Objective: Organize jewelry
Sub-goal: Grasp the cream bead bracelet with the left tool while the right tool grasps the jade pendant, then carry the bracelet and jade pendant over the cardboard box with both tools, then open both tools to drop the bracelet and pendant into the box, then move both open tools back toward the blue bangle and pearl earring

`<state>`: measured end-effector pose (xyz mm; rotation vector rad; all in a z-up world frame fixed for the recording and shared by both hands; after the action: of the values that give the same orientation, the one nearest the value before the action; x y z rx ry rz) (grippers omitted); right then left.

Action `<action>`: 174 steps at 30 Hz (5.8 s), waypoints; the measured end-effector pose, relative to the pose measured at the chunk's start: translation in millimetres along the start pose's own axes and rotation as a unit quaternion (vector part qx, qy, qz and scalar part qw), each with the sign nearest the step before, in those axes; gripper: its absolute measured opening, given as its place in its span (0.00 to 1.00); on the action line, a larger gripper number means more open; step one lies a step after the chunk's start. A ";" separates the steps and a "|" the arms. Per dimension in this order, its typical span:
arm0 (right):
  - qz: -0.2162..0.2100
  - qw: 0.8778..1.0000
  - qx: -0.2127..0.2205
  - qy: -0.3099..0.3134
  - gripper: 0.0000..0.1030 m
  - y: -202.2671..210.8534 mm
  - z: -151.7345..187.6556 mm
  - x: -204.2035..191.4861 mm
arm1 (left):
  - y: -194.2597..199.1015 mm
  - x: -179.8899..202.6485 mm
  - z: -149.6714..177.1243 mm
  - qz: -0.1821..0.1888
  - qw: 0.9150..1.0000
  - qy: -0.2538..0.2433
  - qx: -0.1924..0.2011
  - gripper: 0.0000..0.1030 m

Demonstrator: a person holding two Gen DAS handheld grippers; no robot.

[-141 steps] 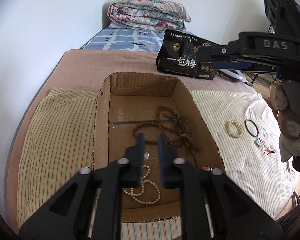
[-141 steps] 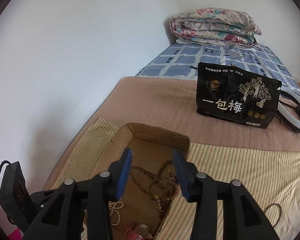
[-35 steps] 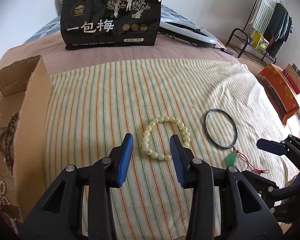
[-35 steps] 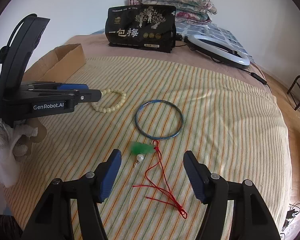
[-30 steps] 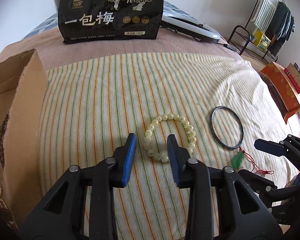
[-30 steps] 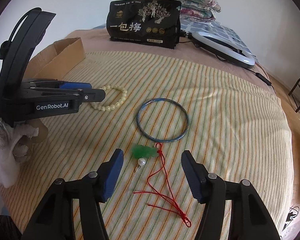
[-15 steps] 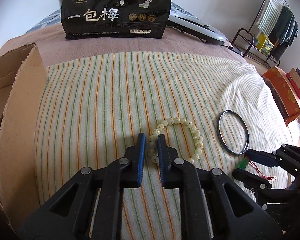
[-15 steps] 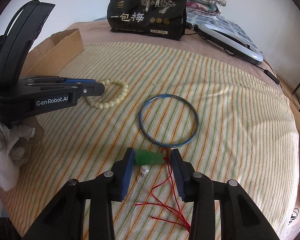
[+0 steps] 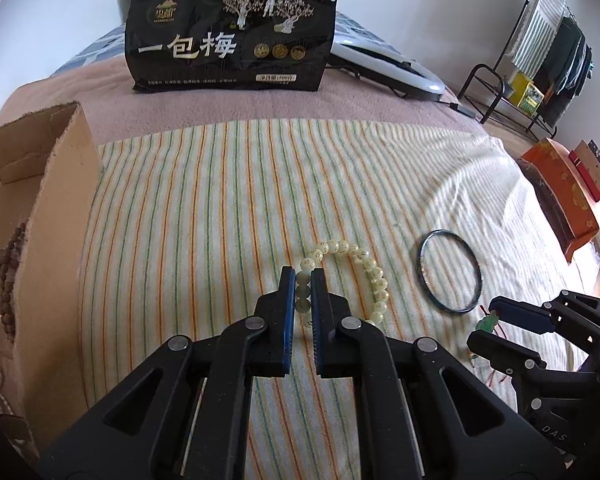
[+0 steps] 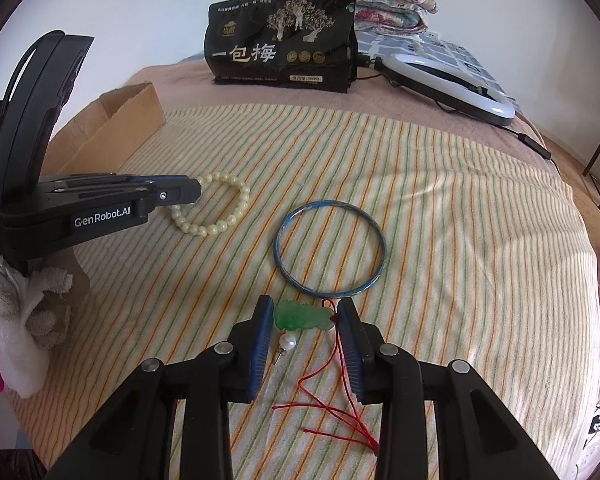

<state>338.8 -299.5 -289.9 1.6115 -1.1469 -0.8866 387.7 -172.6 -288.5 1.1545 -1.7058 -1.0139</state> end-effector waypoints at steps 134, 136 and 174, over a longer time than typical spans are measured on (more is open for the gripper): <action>-0.040 0.991 0.119 0.045 1.00 102.9 -111.1 -155.5 | 174.0 -188.1 0.9 -0.038 0.991 0.045 0.123 0.65; -0.033 0.992 0.119 0.037 1.00 104.2 -105.3 -140.9 | 174.6 -178.7 2.5 -0.036 0.991 0.039 0.124 0.65; -0.012 0.999 0.022 -0.038 0.38 18.1 32.5 -4.2 | 95.9 19.0 25.2 0.036 0.994 -0.080 0.059 0.65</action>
<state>302.9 -306.8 -282.2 1.6418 -1.2093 -0.9515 331.8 -161.9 -205.1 1.1019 -1.9417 -0.9955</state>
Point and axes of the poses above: each gripper's, at about its wrist camera, not at the fingertips, and y roughly against the way its jaws point, x to its right, z to its underside, the point moved 10 cm from there along -y, roughly the way its jaws point, and after that the axes turned 15 degrees about -x, right-handed, at the moved point
